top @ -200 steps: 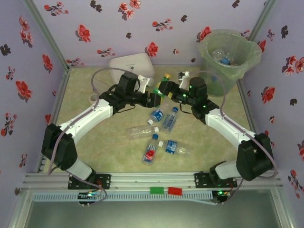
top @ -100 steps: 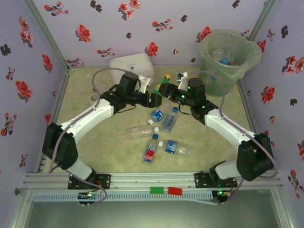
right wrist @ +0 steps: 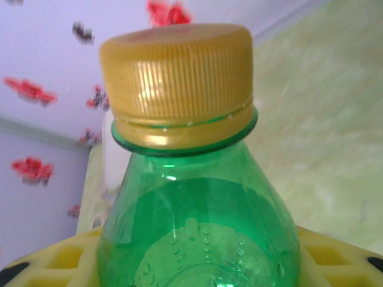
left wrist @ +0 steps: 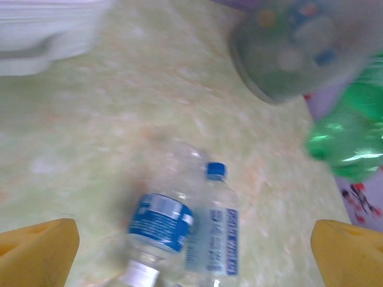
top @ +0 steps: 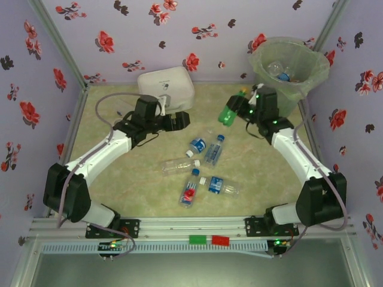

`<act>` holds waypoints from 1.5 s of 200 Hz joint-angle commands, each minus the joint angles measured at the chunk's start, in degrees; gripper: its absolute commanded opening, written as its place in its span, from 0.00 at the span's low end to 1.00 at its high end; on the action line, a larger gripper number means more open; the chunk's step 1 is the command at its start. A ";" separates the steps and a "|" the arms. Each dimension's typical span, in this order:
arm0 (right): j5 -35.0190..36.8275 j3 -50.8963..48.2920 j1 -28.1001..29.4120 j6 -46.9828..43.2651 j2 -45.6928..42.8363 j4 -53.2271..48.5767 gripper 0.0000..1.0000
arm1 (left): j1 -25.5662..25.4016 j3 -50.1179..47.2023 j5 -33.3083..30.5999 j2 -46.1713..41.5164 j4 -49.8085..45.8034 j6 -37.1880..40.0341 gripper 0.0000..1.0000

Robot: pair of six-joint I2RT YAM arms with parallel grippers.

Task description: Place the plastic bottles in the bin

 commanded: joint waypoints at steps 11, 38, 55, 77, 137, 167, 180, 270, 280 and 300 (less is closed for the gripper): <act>8.56 10.82 -5.16 -6.27 -0.93 -3.91 0.46 | 1.10 -0.26 -4.81 2.75 -0.29 -4.75 1.00; 15.94 15.97 -8.56 -8.35 1.20 -0.35 0.45 | 1.14 -0.58 -4.49 3.73 -0.68 -5.14 1.00; 20.50 18.67 -10.18 -9.59 2.75 3.28 0.45 | 1.10 -0.89 -4.45 3.64 -1.35 -4.65 1.00; 26.23 20.52 -11.08 -12.28 4.72 8.98 0.45 | 1.14 -1.15 -4.52 3.23 -2.45 -4.08 1.00; 33.05 20.84 -12.58 -14.91 12.04 18.70 0.44 | 1.05 -1.47 -4.49 2.89 -4.88 -3.58 1.00; 33.50 24.00 -12.86 -16.10 17.04 20.16 0.45 | 1.03 -1.83 -4.85 2.03 -6.23 -2.18 1.00; 33.53 25.62 -13.12 -16.10 19.16 19.90 0.45 | 0.99 -2.12 -5.28 2.05 -7.13 -1.70 1.00; 32.84 35.68 -13.67 -18.59 24.25 10.64 1.00 | 1.04 2.64 -7.05 3.36 -15.11 9.29 1.00; 32.43 35.91 -13.67 -18.72 23.42 9.70 1.00 | 1.04 3.64 -6.88 3.55 -16.54 11.15 1.00; 30.66 35.58 -13.58 -18.90 21.05 7.55 1.00 | 0.97 4.61 -5.98 3.83 -18.96 15.14 1.00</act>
